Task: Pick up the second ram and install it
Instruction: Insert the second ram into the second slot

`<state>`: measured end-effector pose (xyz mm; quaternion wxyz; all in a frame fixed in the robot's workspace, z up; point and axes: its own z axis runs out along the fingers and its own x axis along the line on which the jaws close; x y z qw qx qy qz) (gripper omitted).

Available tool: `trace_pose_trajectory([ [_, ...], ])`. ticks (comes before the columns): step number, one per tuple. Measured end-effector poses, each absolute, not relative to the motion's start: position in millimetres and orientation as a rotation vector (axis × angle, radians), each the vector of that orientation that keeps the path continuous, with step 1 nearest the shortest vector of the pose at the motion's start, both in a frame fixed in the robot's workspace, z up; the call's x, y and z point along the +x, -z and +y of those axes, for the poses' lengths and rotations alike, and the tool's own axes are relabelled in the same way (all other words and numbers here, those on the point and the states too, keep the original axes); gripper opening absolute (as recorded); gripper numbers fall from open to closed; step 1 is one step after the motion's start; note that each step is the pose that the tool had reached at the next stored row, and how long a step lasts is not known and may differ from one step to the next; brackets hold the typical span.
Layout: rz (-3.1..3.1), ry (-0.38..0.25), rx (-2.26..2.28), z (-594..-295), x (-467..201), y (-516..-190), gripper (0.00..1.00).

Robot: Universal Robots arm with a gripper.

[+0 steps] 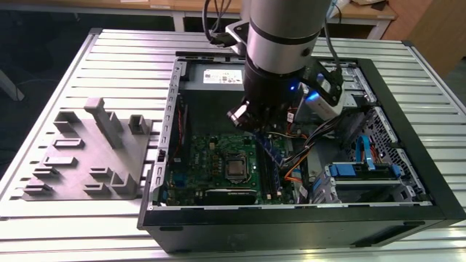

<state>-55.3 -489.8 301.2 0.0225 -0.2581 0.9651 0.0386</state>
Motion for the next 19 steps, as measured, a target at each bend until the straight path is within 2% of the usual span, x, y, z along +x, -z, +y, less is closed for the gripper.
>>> trace_pose_trajectory([
  [19, 3.070, -0.105, -0.273, -489.8, -55.4, -296.6, 0.08],
])
